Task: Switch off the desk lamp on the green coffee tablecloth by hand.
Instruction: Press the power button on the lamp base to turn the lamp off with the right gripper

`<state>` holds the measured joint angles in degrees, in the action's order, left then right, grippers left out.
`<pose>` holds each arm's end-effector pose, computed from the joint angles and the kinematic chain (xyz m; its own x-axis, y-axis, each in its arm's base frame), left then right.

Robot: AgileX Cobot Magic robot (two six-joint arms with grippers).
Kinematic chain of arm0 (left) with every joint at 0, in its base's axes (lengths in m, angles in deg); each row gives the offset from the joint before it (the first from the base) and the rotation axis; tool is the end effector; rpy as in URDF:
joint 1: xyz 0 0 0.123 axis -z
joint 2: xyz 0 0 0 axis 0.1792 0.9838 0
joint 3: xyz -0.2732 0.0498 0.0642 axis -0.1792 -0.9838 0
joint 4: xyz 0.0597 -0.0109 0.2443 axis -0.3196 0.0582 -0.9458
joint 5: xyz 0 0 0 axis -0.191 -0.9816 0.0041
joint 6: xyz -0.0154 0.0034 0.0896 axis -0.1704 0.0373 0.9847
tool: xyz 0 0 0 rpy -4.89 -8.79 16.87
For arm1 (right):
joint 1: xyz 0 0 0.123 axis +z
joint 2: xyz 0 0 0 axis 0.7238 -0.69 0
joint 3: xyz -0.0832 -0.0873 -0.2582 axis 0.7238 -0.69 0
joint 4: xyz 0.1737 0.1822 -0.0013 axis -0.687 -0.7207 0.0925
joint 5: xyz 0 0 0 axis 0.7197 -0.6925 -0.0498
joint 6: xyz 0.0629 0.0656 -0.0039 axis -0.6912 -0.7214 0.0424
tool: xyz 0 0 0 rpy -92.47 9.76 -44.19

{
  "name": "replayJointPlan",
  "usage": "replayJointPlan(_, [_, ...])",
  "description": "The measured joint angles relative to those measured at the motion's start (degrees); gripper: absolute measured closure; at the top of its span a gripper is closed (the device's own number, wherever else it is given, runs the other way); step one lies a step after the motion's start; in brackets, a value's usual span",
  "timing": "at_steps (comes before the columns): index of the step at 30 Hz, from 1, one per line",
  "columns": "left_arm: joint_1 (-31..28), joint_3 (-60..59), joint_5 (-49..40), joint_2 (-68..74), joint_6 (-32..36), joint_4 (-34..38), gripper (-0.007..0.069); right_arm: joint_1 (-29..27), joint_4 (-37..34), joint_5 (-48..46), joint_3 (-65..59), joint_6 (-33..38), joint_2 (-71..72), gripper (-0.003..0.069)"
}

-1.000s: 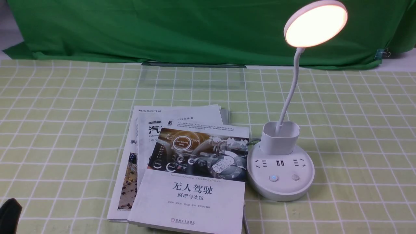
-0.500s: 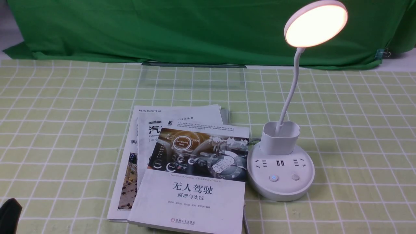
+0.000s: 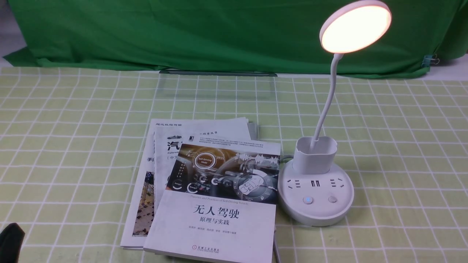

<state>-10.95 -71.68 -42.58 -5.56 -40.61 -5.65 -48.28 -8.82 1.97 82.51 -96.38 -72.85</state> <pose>0.0552 0.0025 0.1897 -0.1436 -0.1466 -0.9787 -0.0524 0.9887 -0.1404 0.0558 -0.0035 0.2174 0.1646 0.4163 -0.8942 -0.0212 0.9078 0.4188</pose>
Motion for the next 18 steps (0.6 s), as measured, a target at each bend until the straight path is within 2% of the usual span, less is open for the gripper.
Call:
replayJointPlan(4, [0.0,0.0,0.0,0.0,0.0,0.0,0.0214,0.05,-0.3,2.42,0.0,-3.73,0.0,0.0442])
replayJointPlan(5, [0.0,0.0,0.0,0.0,0.0,0.0,0.0214,0.54,-0.5,-0.68,0.99,-4.01,-0.2,0.0489])
replayJointPlan(7, [0.0,0.0,0.0,0.0,0.0,0.0,0.0214,1.15,-0.6,-4.24,3.02,-3.28,-1.18,0.0524])
replayJointPlan(8, [0.0,0.0,0.0,0.0,0.0,0.0,0.0214,2.84,-0.72,-12.06,9.14,0.73,-5.14,0.0582])
replayJointPlan(9, [0.0,0.0,0.0,0.0,0.0,0.0,0.0214,3.97,-0.72,-16.02,12.53,3.73,-8.43,0.0603])
replayJointPlan(10, [0.0,0.0,0.0,0.0,0.0,0.0,0.0214,4.22,-0.72,-18.17,14.36,4.31,-9.16,0.0606])
replayJointPlan(12, [0.0,0.0,0.0,0.0,0.0,0.0,0.0214,7.05,-0.78,-32.11,25.86,11.25,-19.78,0.061])
replayJointPlan(13, [0.0,0.0,0.0,0.0,0.0,0.0,0.0214,7.87,-0.78,-35.71,29.57,13.29,-23.75,0.061])
replayJointPlan(15, [0.0,0.0,0.0,0.0,0.0,0.0,0.0214,9.83,-0.59,-48.6,38.26,16.74,-34.75,0.061])
replayJointPlan(18, [0.0,0.0,0.0,0.0,0.0,0.0,0.0214,11.9,-0.33,-56.56,45.57,19.07,-47.97,0.061])
